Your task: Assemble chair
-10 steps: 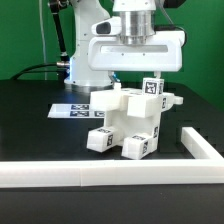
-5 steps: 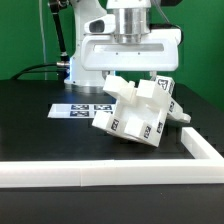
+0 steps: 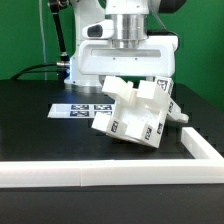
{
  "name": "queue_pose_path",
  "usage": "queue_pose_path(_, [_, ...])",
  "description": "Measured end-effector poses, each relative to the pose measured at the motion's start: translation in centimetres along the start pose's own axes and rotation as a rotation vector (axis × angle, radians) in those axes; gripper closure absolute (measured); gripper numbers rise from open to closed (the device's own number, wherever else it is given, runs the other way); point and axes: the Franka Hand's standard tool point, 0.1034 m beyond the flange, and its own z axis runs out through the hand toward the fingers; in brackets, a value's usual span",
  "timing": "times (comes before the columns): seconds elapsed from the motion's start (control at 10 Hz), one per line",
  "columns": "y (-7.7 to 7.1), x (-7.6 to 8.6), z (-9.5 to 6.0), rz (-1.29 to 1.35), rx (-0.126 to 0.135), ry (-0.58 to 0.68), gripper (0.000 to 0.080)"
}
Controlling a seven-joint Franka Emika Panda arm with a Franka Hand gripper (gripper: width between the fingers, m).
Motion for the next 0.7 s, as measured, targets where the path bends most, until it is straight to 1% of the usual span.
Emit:
queue_pose_path(0.1, [0.1, 0.6, 0.0, -0.006, -0.001, 0.006, 0.015])
queue_pose_path(0.3, [0.6, 2.9, 0.0, -0.03, -0.003, 0.021, 0.015])
queue_pose_path(0.5, [1.5, 5.2, -0.1, -0.065, -0.005, 0.028, 0.015])
queue_pose_path(0.6, [1.7, 6.0, -0.3, -0.067, -0.003, 0.033, 0.015])
queue_pose_path(0.7, [1.6, 6.1, -0.4, -0.068, 0.0, 0.033, 0.015])
